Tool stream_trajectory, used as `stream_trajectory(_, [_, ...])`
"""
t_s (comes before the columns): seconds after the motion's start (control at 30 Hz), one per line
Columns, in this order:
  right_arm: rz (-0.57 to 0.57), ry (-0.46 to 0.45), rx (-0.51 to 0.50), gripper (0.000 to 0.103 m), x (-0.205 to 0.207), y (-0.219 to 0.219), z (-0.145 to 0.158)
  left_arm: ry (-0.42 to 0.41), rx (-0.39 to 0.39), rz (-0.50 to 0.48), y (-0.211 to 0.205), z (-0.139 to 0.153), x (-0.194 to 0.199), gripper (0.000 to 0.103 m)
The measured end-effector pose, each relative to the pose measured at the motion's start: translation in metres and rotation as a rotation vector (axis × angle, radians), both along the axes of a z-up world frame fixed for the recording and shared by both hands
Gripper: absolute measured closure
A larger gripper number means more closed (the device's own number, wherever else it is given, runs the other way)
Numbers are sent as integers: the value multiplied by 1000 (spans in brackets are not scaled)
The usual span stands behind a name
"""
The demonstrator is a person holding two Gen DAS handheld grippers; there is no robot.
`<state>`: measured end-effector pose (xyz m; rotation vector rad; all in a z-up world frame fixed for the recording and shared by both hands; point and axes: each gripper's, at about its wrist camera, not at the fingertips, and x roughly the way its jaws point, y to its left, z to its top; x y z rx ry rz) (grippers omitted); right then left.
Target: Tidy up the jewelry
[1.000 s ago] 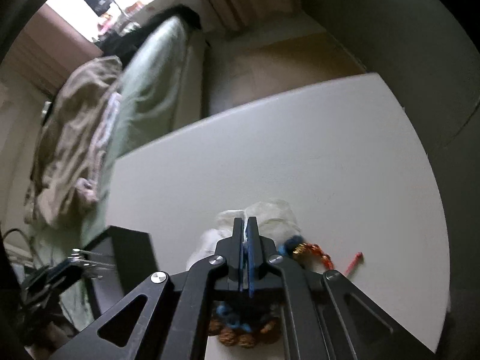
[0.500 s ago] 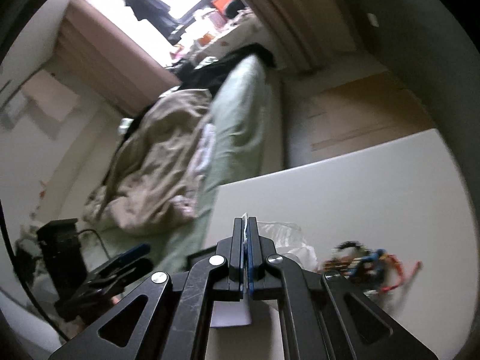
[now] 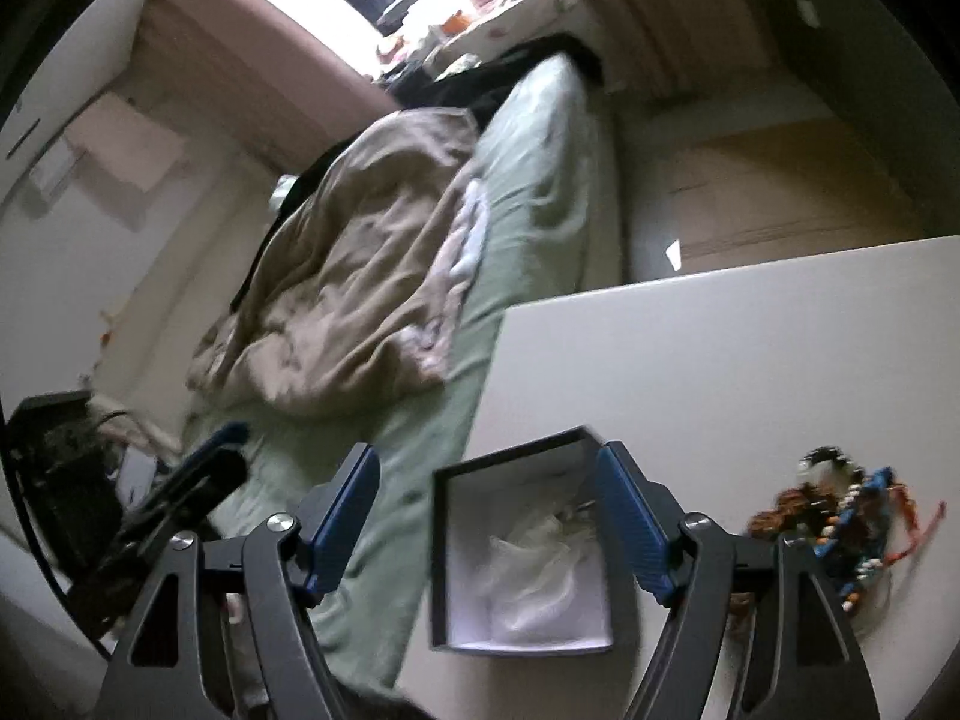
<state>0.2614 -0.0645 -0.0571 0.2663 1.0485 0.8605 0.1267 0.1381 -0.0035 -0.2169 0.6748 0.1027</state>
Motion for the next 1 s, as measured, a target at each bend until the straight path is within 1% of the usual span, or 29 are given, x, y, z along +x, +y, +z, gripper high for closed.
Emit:
stream_trajectory(0.07, [-25,0,11,28,0,-14,3,-3,3,-7,-5,5,-2,15])
stream_trajectory(0.1, [-51,-18,12,28,-1,-25,6,-4,4,-12,-8,8,-3,15])
stream_trajectory(0.23, [-117,-52,-14,27,-6,-50,13,-7,31,-40,-25,17,-3,15])
stream_trajectory(0.33, [-169,-117,-86,27,-14,-70,21,-10,36,-65,-41,25,-2,15])
stream_trajectory(0.43, [-199,-150,-151,27,-19,-87,25,-14,36,-90,-57,37,-2,15])
stream_trajectory(0.53, [-219,-122,-149,27,-18,-106,23,-8,64,-113,-74,48,-2,15])
stream_trajectory(0.6, [-228,-71,-133,27,-15,-122,18,7,73,-128,-85,53,-1,15])
stream_trajectory(0.63, [-229,-39,-129,27,-13,-129,14,11,69,-137,-90,54,-1,15])
stream_trajectory(0.7, [-230,-4,-117,27,-12,-140,11,25,54,-159,-102,56,-1,15])
stream_trajectory(0.77, [-233,6,-105,23,-12,-149,10,53,54,-172,-115,54,1,15])
stream_trajectory(0.8, [-239,7,-92,14,-12,-156,11,66,55,-181,-122,52,3,15])
stream_trajectory(0.83, [-243,8,-83,9,-14,-159,11,73,54,-190,-127,50,5,15])
stream_trajectory(0.93, [-258,32,-52,9,-14,-174,8,110,33,-237,-145,41,17,15])
stream_trajectory(1.0, [-279,35,-62,9,-16,-181,4,133,26,-271,-156,33,29,15])
